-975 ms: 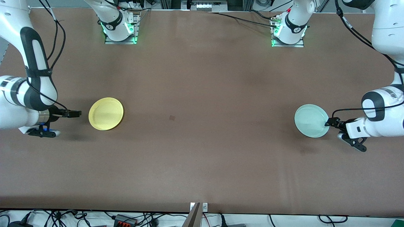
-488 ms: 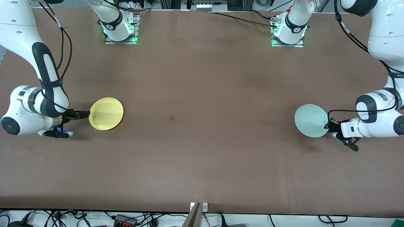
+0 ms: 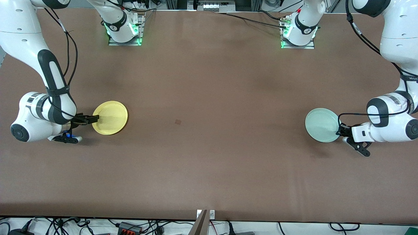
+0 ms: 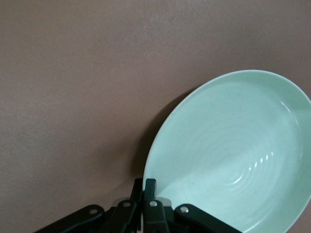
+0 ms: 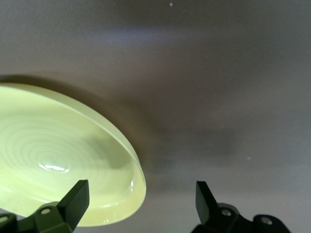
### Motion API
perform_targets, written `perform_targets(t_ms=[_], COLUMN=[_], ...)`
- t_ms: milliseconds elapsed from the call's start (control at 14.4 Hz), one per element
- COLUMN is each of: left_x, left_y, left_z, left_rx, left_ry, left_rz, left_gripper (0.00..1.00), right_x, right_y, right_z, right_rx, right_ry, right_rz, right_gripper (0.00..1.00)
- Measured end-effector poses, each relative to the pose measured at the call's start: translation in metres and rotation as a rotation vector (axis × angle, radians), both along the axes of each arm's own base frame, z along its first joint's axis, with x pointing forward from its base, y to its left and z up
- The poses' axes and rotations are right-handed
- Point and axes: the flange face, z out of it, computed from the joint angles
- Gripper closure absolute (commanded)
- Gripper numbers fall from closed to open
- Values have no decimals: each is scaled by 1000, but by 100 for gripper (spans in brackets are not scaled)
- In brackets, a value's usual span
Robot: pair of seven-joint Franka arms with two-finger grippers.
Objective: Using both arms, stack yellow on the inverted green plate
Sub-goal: 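Grasp the yellow rim with the right gripper while the left gripper grasps the green rim, then lift and flip the green plate over with the left gripper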
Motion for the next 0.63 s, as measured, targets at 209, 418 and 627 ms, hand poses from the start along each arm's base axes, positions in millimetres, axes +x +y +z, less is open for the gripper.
perform_targets(t_ms=[209,418,627], left_x=[16,29,38], left_y=[-5,-33,-78], left_z=[51,127,179], left_rx=[15,37,112], left_ry=[-84,-187,-243], left_rz=[-8,-19,-91], left_gripper=[100,100,100], right_x=[0,-1,-2], right_y=[1,1,1], right_z=[-9,-11,-12], right_rx=[4,13,18], right_ry=[-4,-2,7], right_rz=[-2,12,19], right_gripper=[40,74,99])
